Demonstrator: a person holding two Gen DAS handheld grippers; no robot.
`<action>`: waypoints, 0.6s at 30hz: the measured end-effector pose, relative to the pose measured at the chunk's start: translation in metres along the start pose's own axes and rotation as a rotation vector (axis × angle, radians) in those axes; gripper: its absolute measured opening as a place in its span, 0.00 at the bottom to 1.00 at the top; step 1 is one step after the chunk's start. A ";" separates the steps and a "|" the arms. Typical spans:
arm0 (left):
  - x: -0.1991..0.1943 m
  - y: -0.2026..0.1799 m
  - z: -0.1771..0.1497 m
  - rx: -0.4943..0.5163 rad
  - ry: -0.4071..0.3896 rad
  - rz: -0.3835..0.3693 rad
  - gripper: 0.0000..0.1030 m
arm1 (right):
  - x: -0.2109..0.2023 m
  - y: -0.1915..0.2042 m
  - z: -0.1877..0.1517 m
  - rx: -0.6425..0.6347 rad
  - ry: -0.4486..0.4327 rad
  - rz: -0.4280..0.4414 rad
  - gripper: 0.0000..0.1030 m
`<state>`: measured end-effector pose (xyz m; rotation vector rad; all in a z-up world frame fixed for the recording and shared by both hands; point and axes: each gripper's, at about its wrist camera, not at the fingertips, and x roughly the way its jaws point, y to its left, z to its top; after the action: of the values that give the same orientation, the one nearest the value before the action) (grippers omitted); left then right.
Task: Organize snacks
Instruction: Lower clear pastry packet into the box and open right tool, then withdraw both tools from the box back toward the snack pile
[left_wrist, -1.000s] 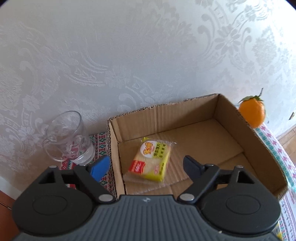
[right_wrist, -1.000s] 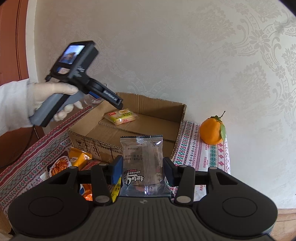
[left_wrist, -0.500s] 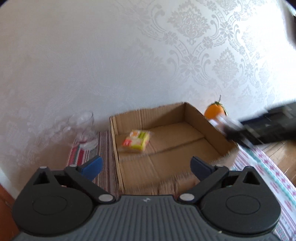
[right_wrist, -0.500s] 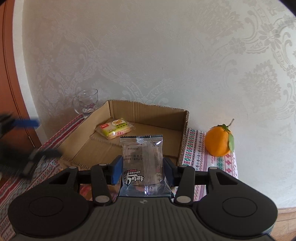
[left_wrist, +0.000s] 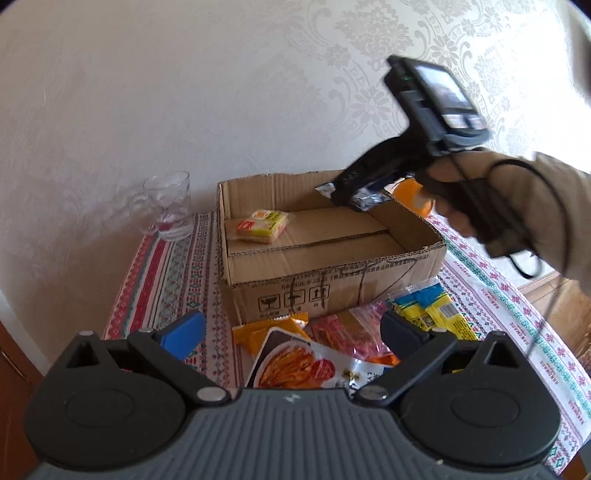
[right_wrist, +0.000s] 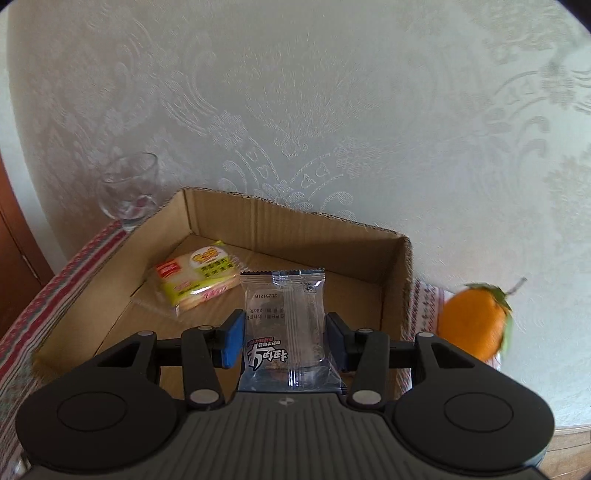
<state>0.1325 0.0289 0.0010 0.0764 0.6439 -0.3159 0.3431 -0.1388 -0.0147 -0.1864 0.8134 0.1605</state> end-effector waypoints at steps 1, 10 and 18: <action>-0.001 0.001 -0.001 -0.002 0.001 -0.004 0.98 | 0.006 0.001 0.004 0.002 0.001 -0.001 0.51; 0.000 0.004 -0.007 0.010 0.020 0.024 0.98 | 0.013 0.009 0.022 -0.014 -0.059 -0.050 0.98; -0.001 0.002 -0.009 0.031 0.019 0.052 0.98 | -0.032 0.007 0.004 -0.031 -0.078 -0.035 1.00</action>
<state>0.1278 0.0325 -0.0057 0.1258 0.6546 -0.2752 0.3226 -0.1333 0.0109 -0.2225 0.7298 0.1465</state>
